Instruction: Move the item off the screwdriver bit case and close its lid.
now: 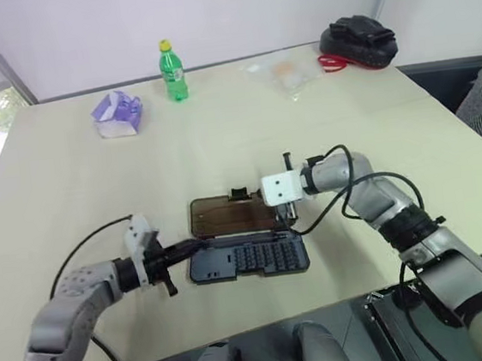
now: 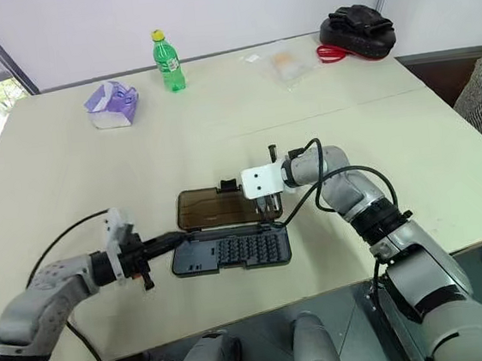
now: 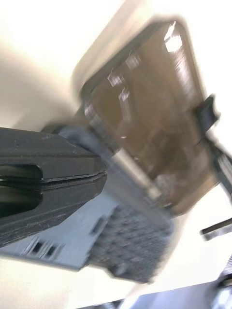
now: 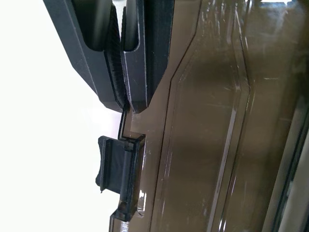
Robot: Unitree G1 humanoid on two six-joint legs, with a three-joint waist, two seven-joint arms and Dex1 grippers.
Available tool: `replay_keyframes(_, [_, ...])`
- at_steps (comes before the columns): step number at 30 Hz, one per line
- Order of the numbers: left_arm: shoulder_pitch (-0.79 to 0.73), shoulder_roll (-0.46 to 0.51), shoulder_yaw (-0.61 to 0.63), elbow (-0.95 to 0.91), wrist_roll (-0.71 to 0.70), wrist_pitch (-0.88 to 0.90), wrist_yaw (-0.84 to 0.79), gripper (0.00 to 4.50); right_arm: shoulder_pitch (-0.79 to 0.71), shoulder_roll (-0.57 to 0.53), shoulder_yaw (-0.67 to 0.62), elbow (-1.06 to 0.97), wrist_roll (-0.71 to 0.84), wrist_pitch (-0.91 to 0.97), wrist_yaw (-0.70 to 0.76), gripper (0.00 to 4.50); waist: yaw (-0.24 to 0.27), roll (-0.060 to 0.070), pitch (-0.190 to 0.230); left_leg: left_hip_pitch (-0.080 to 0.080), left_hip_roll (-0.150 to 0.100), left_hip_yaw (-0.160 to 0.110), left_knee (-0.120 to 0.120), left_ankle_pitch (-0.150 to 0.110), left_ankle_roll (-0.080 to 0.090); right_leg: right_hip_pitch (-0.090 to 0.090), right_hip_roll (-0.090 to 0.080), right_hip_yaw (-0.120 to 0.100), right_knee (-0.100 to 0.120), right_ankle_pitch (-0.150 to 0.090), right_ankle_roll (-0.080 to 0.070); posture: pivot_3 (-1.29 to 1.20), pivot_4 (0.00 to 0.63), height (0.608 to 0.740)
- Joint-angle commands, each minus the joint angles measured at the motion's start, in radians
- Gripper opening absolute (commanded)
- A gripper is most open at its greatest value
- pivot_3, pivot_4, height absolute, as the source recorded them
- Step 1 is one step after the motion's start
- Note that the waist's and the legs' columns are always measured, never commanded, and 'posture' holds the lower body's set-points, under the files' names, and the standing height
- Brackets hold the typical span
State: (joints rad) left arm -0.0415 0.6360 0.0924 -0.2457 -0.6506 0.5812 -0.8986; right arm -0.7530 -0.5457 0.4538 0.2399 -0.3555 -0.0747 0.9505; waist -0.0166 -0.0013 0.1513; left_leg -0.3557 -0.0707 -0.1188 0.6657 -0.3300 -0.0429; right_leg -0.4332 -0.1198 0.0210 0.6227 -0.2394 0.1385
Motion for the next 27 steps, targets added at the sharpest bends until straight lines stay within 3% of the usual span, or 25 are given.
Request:
replay_keyframes(1, [-0.034, -0.013, 0.104, -0.018, -0.106, 0.069, 0.048, 0.00, 0.033, -0.011, -0.049, -0.132, -0.024, 0.017, -0.061, 0.02, 0.000, 0.000, 0.000, 0.000, 0.000, 0.000, 0.000, 0.000, 0.000, 0.000, 0.000, 0.000, 0.000, 0.000, 0.000, 0.00, 0.150, 0.740])
replay_keyframes(6, [-0.138, -0.026, 0.222, 0.067, -0.181, 0.122, 0.126, 0.00, 0.072, -0.021, -0.064, -0.263, -0.066, 0.034, -0.097, 0.02, 0.001, -0.001, 0.001, -0.001, 0.000, 0.000, 0.000, 0.000, 0.000, -0.001, 0.000, 0.000, 0.000, 0.000, 0.000, 0.00, 0.150, 0.740])
replay_keyframes(10, [-0.191, -0.024, 0.244, 0.139, -0.173, 0.123, 0.147, 0.00, 0.094, -0.024, -0.068, -0.331, -0.080, 0.059, -0.100, 0.02, -0.001, -0.001, 0.001, -0.001, 0.000, 0.000, 0.000, 0.000, 0.000, -0.001, 0.000, 0.000, -0.001, 0.000, 0.000, 0.00, 0.150, 0.740])
replay_keyframes(19, [-0.302, -0.069, 0.088, 0.370, 0.004, 0.018, 0.084, 0.00, 0.128, -0.052, -0.069, -0.423, -0.112, 0.058, -0.099, 0.02, 0.003, -0.002, 0.001, -0.002, -0.001, 0.001, -0.001, 0.000, 0.000, 0.000, 0.000, 0.000, -0.004, 0.000, 0.000, 0.00, 0.150, 0.740])
replay_keyframes(27, [-0.316, -0.115, -0.009, 0.409, 0.073, -0.021, -0.003, 0.00, 0.147, -0.059, -0.070, -0.452, -0.112, 0.081, -0.091, 0.02, 0.001, -0.002, 0.002, -0.002, 0.000, 0.001, -0.001, 0.000, 0.000, -0.001, 0.000, 0.000, -0.004, 0.000, 0.000, 0.00, 0.150, 0.740])
